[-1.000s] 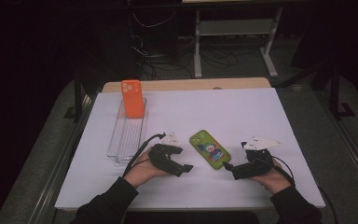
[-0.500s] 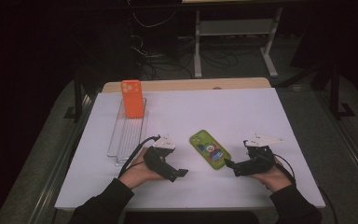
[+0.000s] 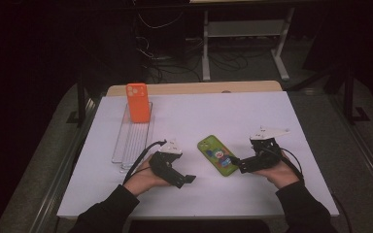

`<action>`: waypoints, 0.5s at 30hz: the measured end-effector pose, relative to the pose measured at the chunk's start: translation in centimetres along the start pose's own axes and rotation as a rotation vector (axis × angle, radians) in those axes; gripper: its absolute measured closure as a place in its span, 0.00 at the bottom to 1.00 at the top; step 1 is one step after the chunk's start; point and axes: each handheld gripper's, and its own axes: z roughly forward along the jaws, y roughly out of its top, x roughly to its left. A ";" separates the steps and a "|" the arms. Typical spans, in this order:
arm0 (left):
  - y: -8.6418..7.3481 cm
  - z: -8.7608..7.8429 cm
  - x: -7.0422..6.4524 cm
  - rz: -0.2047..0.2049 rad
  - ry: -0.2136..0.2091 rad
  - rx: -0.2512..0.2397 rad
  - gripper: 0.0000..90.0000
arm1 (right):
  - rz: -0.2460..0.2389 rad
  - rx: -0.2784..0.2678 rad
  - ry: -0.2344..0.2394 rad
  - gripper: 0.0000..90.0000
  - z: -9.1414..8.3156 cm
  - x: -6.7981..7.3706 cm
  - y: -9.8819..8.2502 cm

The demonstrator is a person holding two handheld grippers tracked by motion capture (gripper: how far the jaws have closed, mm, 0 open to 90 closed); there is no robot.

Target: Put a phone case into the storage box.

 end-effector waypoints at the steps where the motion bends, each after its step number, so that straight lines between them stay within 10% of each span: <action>1: 0.0 0.0 0.0 0.003 0.000 0.003 0.00 | -0.002 0.000 -0.002 0.00 0.1 0.0 0.4; 15: 0.1 -0.1 0.0 0.019 0.006 0.002 0.00 | 0.052 0.004 -0.012 0.00 1.6 -0.3 3.7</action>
